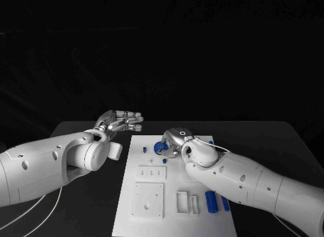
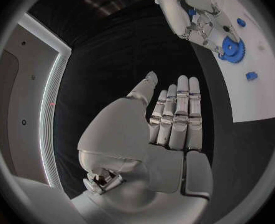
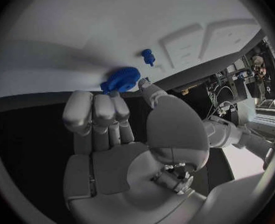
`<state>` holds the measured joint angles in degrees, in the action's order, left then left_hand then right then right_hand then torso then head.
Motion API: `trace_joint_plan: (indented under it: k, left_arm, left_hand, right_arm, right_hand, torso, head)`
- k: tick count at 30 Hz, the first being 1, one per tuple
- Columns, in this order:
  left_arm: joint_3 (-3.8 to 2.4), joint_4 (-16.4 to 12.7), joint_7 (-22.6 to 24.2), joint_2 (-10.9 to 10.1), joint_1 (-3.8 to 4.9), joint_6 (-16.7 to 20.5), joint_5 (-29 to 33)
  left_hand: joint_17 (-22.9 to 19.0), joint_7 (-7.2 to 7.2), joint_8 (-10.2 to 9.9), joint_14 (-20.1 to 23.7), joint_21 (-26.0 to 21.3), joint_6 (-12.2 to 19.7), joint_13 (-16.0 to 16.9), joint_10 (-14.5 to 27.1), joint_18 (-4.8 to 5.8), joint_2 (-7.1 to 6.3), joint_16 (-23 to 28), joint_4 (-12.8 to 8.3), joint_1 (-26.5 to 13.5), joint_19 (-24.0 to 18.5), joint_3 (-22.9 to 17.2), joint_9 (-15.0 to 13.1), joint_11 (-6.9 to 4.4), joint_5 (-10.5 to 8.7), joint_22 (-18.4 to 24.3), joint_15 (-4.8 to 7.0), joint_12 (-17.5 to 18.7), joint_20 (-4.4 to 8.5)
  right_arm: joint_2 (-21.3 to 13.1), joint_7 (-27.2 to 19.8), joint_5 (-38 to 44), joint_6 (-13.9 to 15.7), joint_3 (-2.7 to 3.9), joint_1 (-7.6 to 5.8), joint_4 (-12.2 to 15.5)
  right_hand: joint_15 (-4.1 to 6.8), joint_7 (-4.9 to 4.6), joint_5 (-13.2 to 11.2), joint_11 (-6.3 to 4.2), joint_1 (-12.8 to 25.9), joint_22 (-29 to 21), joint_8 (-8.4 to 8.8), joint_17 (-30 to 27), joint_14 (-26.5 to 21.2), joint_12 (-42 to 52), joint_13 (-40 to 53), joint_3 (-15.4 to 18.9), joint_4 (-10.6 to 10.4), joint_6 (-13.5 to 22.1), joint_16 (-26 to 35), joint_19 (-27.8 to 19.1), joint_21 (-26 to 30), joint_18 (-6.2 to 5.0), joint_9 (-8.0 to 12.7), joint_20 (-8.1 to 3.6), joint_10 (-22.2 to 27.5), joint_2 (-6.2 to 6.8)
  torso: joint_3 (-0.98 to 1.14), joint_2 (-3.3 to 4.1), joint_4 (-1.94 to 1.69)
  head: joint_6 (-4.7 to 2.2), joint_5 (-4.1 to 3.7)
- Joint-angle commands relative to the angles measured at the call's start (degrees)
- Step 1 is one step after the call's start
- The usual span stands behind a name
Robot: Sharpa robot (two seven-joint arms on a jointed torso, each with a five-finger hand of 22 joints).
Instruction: Assemble the parts on the task board
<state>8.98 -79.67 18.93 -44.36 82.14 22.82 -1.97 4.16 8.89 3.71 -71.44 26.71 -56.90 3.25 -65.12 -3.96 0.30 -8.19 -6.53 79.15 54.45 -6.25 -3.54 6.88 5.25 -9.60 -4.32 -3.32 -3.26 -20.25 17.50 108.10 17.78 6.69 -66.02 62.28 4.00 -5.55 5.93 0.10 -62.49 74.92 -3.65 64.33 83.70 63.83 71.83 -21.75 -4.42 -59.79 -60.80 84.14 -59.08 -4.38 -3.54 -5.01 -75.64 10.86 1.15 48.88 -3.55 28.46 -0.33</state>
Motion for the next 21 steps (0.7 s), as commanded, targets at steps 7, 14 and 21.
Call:
trace_joint_plan:
  k: [7,14,21]
  left_arm:
    - [-0.04,0.08,0.29,0.23,0.07,-0.45,0.11]
    - [-0.04,0.12,0.28,0.07,0.07,-0.4,0.11]
    - [-0.04,0.07,0.32,-0.22,0.07,-0.29,0.11]
  left_hand:
    - [-0.02,-0.11,0.04,-0.07,-0.5,0.4,0.05,-0.05,0.22,0.12,-0.36,0.17,-0.26,0.24,0.15,-0.06,-0.03,-0.2,0.17,-0.06,-0.14,-0.07]
    - [-0.02,-0.11,0.04,-0.07,-0.5,0.4,0.05,-0.05,0.22,0.12,-0.36,0.17,-0.26,0.24,0.15,-0.06,-0.03,-0.2,0.17,-0.06,-0.14,-0.07]
    - [-0.02,-0.11,0.04,-0.07,-0.5,0.4,0.05,-0.05,0.22,0.12,-0.36,0.17,-0.26,0.24,0.15,-0.06,-0.03,-0.2,0.17,-0.06,-0.14,-0.07]
  right_arm:
    - [-0.39,-0.37,-0.92,-0.38,-0.21,0.11,0.44]
    - [-1.72,-0.67,-2.04,-1.38,-0.22,0.11,1.6]
    - [-3.38,-0.43,-2.53,-0.48,-0.24,0.19,2.51]
  right_hand:
    - [-0.01,-0.13,-0.73,0.01,-0.63,7.55,0.07,0.2,-0.26,0.0,-0.11,2.53,-1.63,0.03,0.25,1.35,0.43,0.23,-0.06,-0.07,0.46,0.27]
    - [0.01,-0.02,-0.46,-0.05,-0.84,7.58,0.06,0.25,-0.24,0.19,-0.04,2.92,-2.1,-0.48,0.25,1.39,0.34,0.28,-0.06,-0.1,0.31,0.27]
    - [0.06,0.06,-0.24,-0.09,-0.72,7.6,0.06,0.29,-0.22,0.24,-0.02,3.15,-2.97,-0.79,0.24,1.4,0.29,0.32,-0.07,-0.14,0.31,0.17]
  torso:
    - [0.0,0.0,0.01]
    - [0.01,-0.04,0.11]
    - [0.14,-0.08,0.21]
  head:
    - [0.07,0.01]
    - [0.15,0.12]
    - [0.16,0.28]
